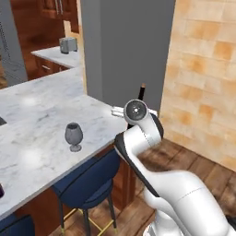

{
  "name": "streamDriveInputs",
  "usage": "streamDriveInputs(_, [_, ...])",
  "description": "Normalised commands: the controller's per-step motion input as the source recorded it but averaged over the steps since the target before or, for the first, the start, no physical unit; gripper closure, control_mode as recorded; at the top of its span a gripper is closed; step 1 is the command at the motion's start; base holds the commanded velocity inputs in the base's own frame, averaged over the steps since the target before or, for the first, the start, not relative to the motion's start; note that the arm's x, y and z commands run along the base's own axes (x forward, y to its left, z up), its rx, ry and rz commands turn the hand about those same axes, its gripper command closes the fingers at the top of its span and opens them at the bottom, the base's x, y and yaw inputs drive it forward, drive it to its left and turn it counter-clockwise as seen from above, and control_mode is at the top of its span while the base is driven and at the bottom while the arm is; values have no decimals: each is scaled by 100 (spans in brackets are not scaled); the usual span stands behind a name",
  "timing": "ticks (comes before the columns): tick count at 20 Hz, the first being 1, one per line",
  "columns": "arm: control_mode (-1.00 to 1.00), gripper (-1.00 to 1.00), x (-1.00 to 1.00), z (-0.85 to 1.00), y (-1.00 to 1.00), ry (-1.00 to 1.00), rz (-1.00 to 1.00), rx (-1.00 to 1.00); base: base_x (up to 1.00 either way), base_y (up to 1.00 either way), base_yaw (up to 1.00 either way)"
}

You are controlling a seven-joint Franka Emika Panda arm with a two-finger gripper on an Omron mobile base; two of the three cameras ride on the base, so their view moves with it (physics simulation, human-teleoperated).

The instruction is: There is a wine glass and glass cup on the dining counter. Place the wine bottle next to the wine glass and the juice bottle next to the glass cup.

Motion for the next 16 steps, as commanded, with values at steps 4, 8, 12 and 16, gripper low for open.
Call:
streamDriveInputs(4, [100, 100, 0, 0, 0, 0, 0, 0, 50, -20, 47])
streamDriveInputs(8, [100, 100, 0, 0, 0, 0, 0, 0, 45, -23, 44])
streamDriveInputs(12, [100, 100, 0, 0, 0, 0, 0, 0, 47, -31, 32])
streamDriveInputs(16, [100, 100, 0, 0, 0, 0, 0, 0, 49, -39, 20])
